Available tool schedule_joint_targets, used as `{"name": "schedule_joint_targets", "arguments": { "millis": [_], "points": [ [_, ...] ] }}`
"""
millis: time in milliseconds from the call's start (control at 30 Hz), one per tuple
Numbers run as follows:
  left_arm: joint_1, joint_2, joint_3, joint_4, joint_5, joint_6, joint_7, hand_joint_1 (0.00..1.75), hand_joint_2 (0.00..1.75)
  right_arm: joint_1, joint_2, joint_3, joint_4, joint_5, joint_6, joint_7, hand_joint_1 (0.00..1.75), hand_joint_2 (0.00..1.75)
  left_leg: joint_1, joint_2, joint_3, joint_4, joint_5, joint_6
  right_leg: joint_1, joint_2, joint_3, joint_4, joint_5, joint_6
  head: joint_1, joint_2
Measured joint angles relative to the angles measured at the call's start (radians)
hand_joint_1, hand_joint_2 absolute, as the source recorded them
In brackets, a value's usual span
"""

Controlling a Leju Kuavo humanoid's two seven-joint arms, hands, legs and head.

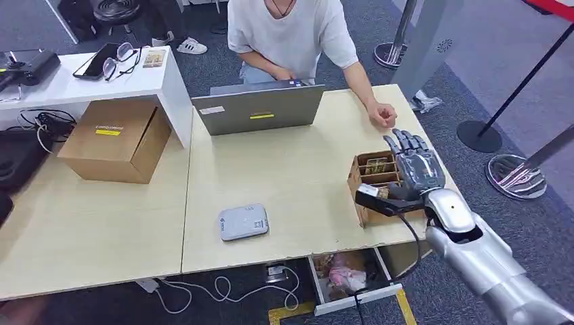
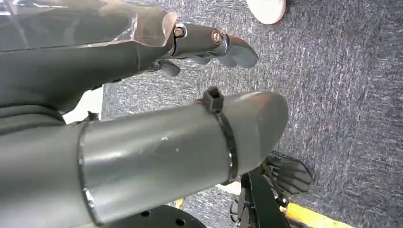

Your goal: Pass the card to the sensor for recognition and then transmit it.

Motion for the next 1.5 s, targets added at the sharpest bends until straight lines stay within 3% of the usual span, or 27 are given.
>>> {"name": "schedule_joint_targets", "arguments": {
  "millis": [400, 467, 633, 800, 967, 1233, 1300, 1333, 1367, 1500],
  "points": [
    [0.0, -0.002, 0.0, 0.0, -0.002, -0.001, 0.0, 0.0, 0.0, -0.002, 0.003, 0.001, 0.0, 0.0, 0.0, -0.001, 0.05, 1.75, 0.0, 0.0, 0.0, 0.0, 0.0, 0.0, 0.0, 0.0, 0.0, 0.0, 0.0, 0.0, 0.0, 0.0],
    [0.0, -0.002, 0.0, 0.0, -0.003, -0.001, 0.0, 0.0, 0.0, -0.002, 0.003, 0.001, 0.0, 0.0, 0.0, -0.002, 0.19, 1.75, 0.0, 0.0, 0.0, 0.0, 0.0, 0.0, 0.0, 0.0, 0.0, 0.0, 0.0, 0.0, 0.0, 0.0],
    [-0.001, -0.002, 0.0, 0.0, -0.011, -0.003, 0.0, 0.0, 0.0, -0.025, 0.012, 0.012, 0.003, 0.004, 0.005, -0.019, 0.14, 1.75, 0.0, 0.0, 0.0, 0.0, 0.0, 0.0, 0.0, 0.0, 0.0, 0.0, 0.0, 0.0, 0.0, 0.0],
    [-0.002, -0.002, 0.0, 0.0, -0.021, -0.006, 0.009, 0.0, 0.0, -0.051, 0.029, 0.034, 0.013, 0.006, 0.019, -0.025, 0.17, 1.75, 0.0, 0.0, 0.0, 0.0, 0.0, 0.0, 0.0, 0.0, 0.0, 0.0, 0.0, 0.0, 0.0, 0.0],
    [-0.003, 0.013, 0.0, 0.0, -0.035, -0.055, 0.041, 0.0, 0.0, -0.097, 0.053, 0.077, 0.029, 0.006, 0.047, -0.034, 0.16, 1.75, 0.0, 0.0, 0.0, 0.0, 0.0, 0.0, 0.0, 0.0, 0.0, 0.0, 0.0, 0.0, 0.0, 0.0],
    [-0.002, 0.022, 0.0, 0.0, -0.045, -0.054, 0.042, 0.0, 0.0, -0.163, 0.101, 0.139, 0.069, -0.018, 0.052, -0.046, 0.17, 1.75, 0.0, 0.0, 0.0, 0.0, 0.001, 0.0, 0.0, 0.0, 0.0, 0.0, 0.0, 0.0, 0.0, 0.0],
    [-0.002, 0.023, 0.0, 0.0, -0.046, -0.053, 0.042, 0.0, 0.0, -0.169, 0.105, 0.15, 0.077, -0.023, 0.053, -0.045, 0.56, 1.75, 0.0, 0.0, 0.0, 0.0, 0.0, 0.0, 0.0, 0.0, 0.0, 0.0, 0.0, 0.0, 0.0, 0.0],
    [-0.002, 0.023, 0.0, 0.0, -0.047, -0.05, 0.044, 0.0, 0.0, -0.171, 0.106, 0.153, 0.081, -0.025, 0.055, -0.042, 0.58, 1.75, 0.0, 0.0, 0.0, 0.0, 0.0, 0.0, 0.0, 0.0, 0.0, 0.0, 0.0, 0.0, 0.0, 0.0],
    [-0.002, 0.023, 0.0, 0.0, -0.049, -0.046, 0.045, 0.0, 0.0, -0.172, 0.107, 0.158, 0.086, -0.029, 0.057, -0.041, 0.44, 1.75, 0.0, 0.0, 0.0, 0.0, 0.0, 0.0, 0.0, 0.0, 0.0, 0.0, 0.0, 0.0, 0.0, 0.0],
    [-0.002, 0.023, 0.0, 0.0, -0.052, -0.04, 0.045, 0.0, 0.0, -0.179, 0.109, 0.171, 0.106, -0.045, 0.056, -0.039, 0.38, 1.75, 0.0, 0.0, 0.0, 0.0, 0.0, 0.0, 0.0, 0.0, 0.0, 0.0, 0.0, 0.0, 0.0, 0.0]
  ]
}}
